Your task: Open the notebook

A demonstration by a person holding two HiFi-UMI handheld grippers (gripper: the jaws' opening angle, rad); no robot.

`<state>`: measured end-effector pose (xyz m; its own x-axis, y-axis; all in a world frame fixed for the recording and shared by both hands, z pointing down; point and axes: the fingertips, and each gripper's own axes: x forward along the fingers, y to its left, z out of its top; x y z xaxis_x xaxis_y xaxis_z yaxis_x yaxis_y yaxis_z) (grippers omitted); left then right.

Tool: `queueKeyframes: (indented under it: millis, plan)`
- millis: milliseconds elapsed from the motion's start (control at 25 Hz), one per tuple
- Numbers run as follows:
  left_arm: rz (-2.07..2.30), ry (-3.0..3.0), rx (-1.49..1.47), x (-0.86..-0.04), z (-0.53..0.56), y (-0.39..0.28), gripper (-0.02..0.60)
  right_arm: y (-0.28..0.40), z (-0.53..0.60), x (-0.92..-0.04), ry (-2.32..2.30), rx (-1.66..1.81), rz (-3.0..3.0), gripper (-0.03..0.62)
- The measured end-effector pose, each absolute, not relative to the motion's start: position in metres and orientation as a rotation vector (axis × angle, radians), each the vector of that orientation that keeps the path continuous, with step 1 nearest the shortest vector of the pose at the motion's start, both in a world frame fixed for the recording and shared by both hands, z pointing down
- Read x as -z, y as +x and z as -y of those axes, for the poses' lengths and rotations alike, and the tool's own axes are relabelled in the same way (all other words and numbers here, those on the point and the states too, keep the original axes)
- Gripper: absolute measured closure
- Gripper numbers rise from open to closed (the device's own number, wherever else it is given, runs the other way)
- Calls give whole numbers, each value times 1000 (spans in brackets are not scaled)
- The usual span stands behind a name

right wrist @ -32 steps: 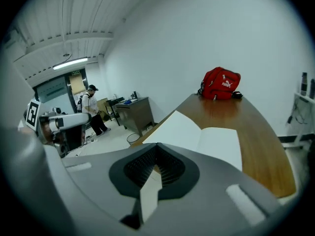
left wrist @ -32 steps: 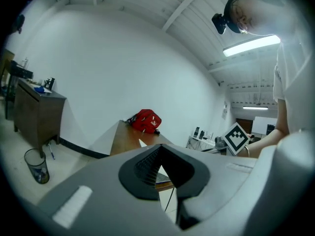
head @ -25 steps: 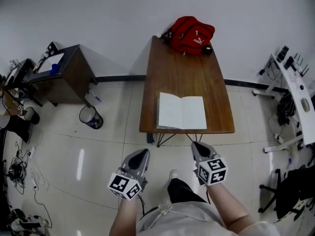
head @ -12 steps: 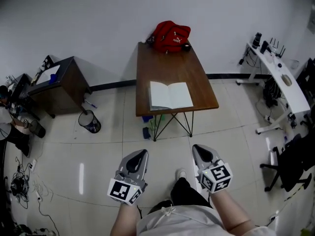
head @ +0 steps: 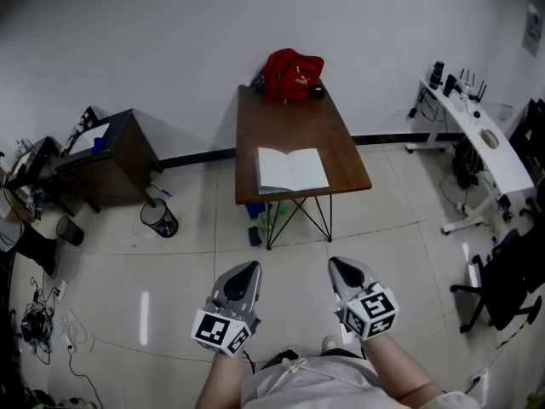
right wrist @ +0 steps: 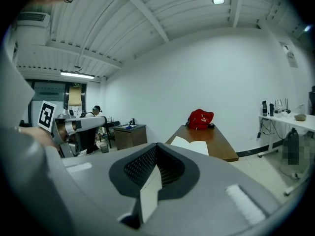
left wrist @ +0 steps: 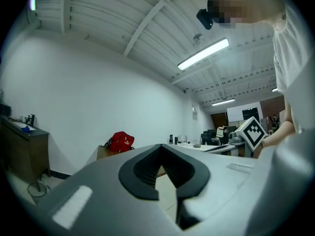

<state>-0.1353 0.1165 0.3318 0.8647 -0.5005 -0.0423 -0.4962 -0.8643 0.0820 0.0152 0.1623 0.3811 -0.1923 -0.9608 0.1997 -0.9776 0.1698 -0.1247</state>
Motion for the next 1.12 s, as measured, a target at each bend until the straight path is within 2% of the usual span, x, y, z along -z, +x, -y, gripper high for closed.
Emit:
queueKeyframes:
  millis: [520,1120]
  plan:
    - [795,2998,87,-327,-132,-105,588,41,-173,-373,1951,-314,2350,586]
    - [805,2985,70,-329,-130,-100,588,41,-170,-373,1908,-298,2352,586]
